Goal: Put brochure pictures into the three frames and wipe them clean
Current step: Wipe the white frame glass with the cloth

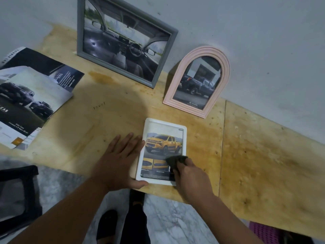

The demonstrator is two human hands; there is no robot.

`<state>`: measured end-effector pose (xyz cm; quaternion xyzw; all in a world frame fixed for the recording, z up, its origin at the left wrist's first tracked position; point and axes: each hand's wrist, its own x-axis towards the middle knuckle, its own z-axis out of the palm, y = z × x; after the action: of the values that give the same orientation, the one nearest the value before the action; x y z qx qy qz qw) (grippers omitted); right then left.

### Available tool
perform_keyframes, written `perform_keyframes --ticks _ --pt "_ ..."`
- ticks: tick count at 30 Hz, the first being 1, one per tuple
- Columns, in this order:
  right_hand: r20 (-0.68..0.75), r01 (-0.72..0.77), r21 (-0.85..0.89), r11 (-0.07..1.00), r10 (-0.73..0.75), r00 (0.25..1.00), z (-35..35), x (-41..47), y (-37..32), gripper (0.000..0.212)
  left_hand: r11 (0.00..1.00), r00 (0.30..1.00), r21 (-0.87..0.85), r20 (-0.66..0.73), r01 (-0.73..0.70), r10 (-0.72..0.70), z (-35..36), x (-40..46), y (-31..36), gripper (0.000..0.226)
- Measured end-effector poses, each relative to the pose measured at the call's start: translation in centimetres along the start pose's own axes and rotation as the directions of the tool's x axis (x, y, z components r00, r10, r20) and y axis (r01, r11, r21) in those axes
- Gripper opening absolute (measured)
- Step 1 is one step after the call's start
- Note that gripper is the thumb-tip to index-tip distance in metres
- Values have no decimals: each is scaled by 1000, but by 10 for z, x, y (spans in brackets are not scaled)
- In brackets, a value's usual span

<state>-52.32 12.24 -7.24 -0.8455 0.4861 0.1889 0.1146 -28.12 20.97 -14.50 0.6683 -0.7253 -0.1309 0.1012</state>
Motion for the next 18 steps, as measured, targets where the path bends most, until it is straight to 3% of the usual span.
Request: perform_keyframes --ticks 4,6,7,9,11,14,18 --pt "291 6 70 998 -26 956 -21 -10 -3 30 999 1000 -34 -15 2 -3 0 -2 -1 128" --pt "343 -55 173 983 -8 939 -43 7 0 28 999 1000 -32 0 -4 4 -1 -2 -2 128" --pt "285 -81 198 977 22 958 -53 21 3 28 999 1000 -32 5 -7 7 -1 -2 -2 128" --pt "29 -90 137 986 87 996 -64 51 8 30 999 1000 -34 2 -4 4 -1 -2 -2 128" --pt "-183 -72 22 997 75 980 -56 72 9 33 1000 1000 -31 -7 -4 4 0 -2 -2 128" --pt "-171 -30 -56 998 20 985 -20 71 10 40 999 1000 -34 -15 -7 7 0 -2 -2 128" --pt "-161 82 48 995 -73 984 16 16 17 45 1000 1000 -25 -8 -6 6 1 -2 -2 128"
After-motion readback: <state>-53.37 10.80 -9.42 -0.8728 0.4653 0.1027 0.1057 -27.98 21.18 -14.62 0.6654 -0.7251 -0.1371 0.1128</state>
